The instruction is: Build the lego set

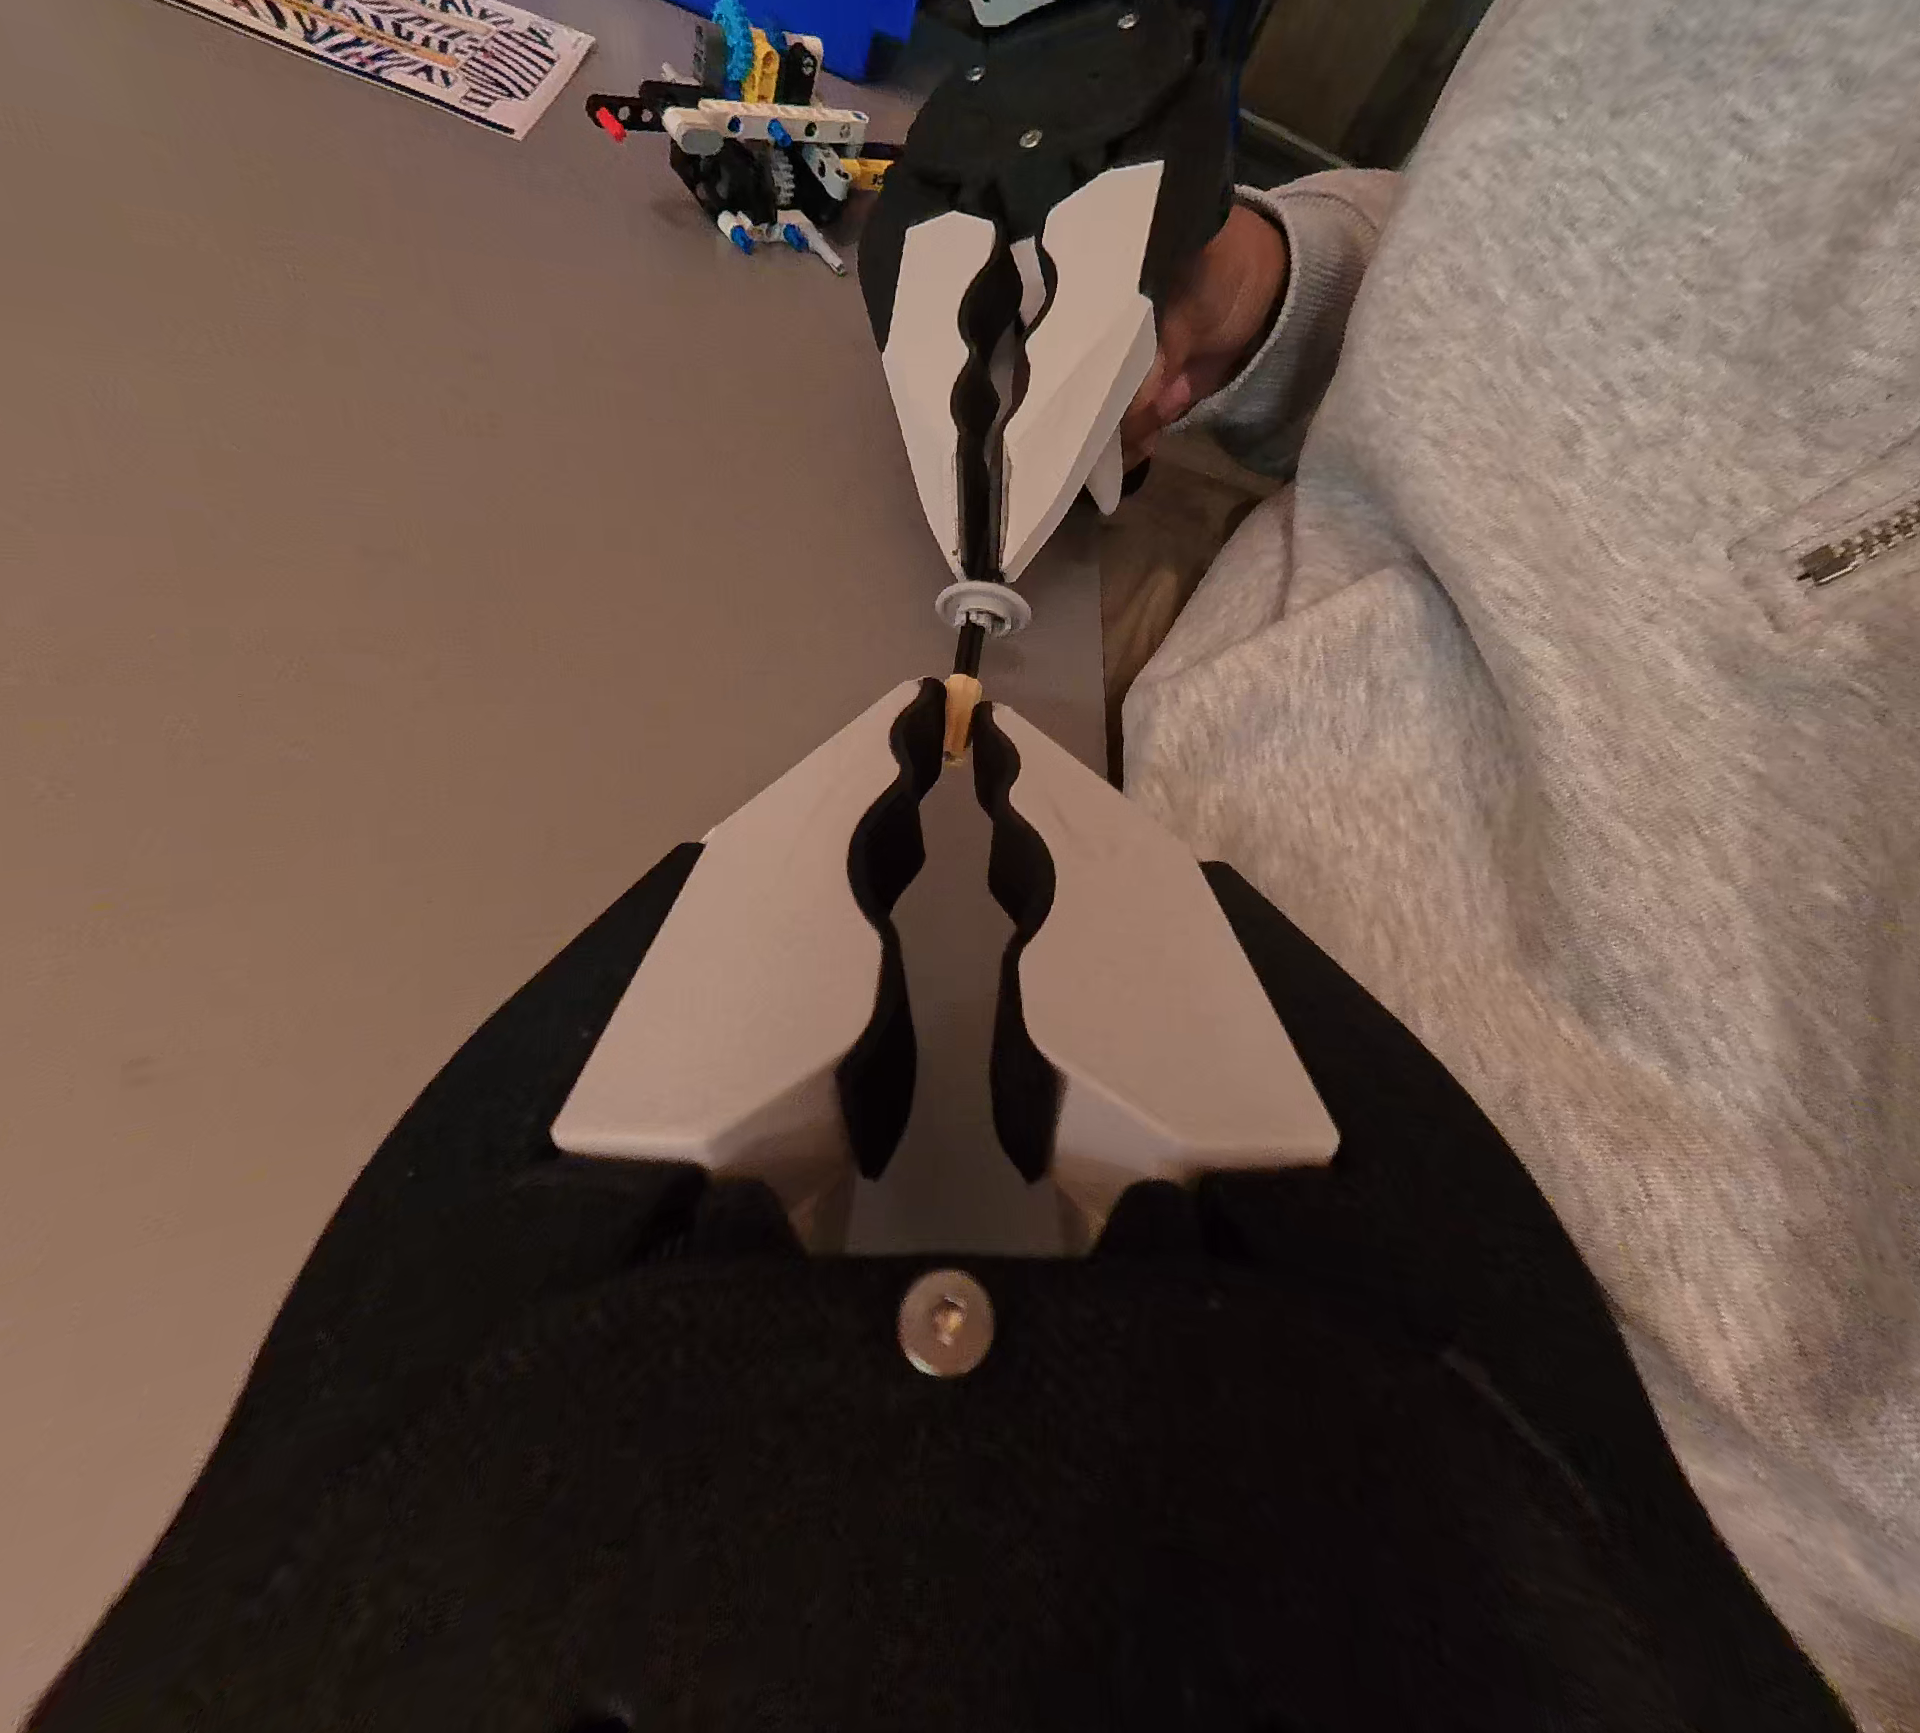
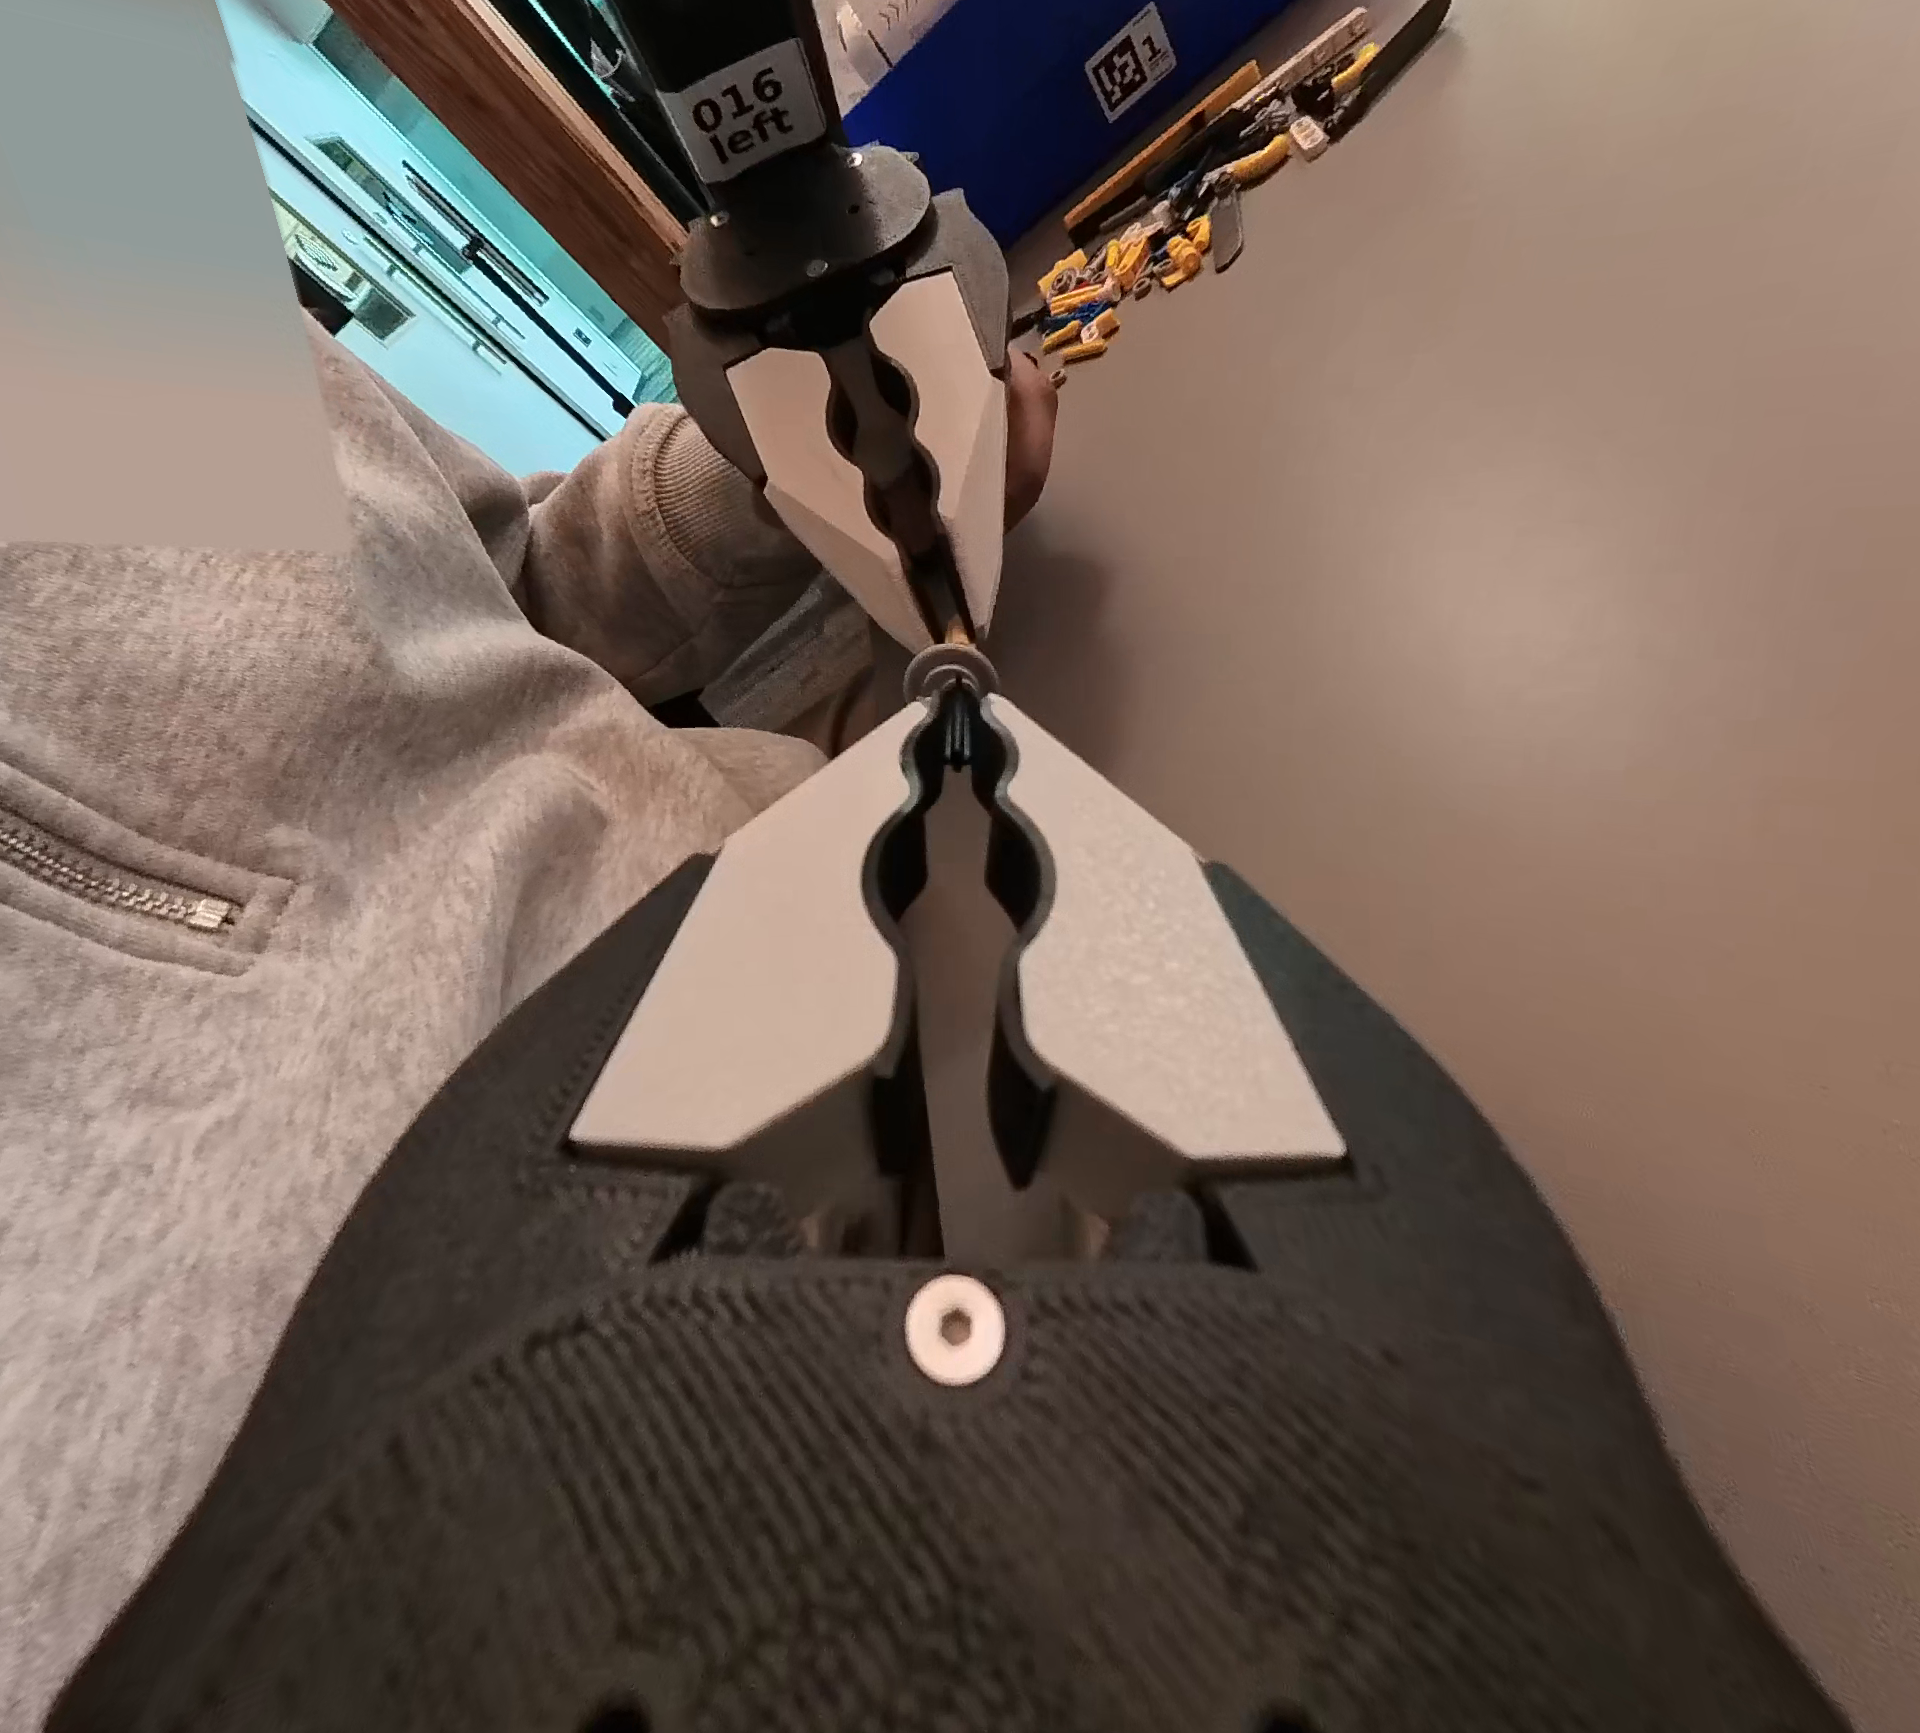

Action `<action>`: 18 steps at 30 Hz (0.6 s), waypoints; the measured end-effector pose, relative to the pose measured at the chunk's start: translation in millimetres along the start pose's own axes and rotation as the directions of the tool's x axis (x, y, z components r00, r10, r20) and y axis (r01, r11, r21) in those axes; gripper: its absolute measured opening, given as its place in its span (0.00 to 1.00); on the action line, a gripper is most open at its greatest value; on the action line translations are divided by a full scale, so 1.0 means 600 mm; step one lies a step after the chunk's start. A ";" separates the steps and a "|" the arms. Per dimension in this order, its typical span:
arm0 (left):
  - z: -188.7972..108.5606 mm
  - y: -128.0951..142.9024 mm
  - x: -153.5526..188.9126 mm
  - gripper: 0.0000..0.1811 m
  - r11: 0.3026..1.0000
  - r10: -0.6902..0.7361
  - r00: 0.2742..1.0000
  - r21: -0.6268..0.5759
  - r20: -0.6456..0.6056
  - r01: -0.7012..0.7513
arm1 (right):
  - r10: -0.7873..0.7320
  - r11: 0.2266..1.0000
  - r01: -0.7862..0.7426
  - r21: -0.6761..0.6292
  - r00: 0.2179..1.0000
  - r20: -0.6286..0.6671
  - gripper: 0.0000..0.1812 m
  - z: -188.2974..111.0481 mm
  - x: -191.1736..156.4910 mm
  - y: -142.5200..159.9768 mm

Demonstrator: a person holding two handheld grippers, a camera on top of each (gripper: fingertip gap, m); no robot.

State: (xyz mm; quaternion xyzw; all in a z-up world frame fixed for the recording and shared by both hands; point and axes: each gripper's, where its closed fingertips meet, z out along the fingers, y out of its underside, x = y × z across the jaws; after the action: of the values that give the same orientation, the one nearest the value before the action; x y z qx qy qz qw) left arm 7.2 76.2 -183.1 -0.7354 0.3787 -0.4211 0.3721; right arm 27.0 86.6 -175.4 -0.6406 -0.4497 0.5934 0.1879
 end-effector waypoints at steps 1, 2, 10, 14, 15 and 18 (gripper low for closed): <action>0.000 0.000 -0.001 0.01 1.000 -0.001 1.000 0.001 0.002 0.001 | 0.000 1.000 0.000 0.002 1.000 -0.002 0.01 0.000 0.000 -0.001; 0.000 -0.001 -0.001 0.01 1.000 -0.003 1.000 0.003 0.003 0.003 | 0.001 1.000 -0.001 0.005 1.000 -0.004 0.01 0.000 0.001 -0.001; -0.003 -0.008 -0.007 0.02 0.999 -0.026 1.000 0.035 0.005 0.026 | 0.021 0.999 -0.021 0.038 1.000 -0.012 0.01 0.002 0.004 -0.008; -0.003 -0.009 -0.009 0.03 0.999 -0.020 1.000 0.040 0.022 0.020 | 0.027 0.998 -0.026 0.050 0.999 -0.022 0.01 0.001 0.007 -0.011; -0.004 -0.009 -0.010 0.04 0.999 -0.024 0.999 0.045 0.026 0.023 | 0.031 0.998 -0.029 0.052 0.999 -0.022 0.01 0.001 0.008 -0.012; -0.009 -0.013 -0.012 0.08 0.996 -0.051 0.999 0.069 0.016 0.049 | 0.044 0.997 -0.043 0.067 0.999 -0.017 0.01 -0.001 0.010 -0.015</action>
State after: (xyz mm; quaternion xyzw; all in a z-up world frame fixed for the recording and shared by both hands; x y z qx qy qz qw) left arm 1.5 84.3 -176.9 -0.7350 0.3421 -0.4367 0.3899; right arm 23.9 96.4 -171.9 -0.6490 -0.4138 0.6062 0.2004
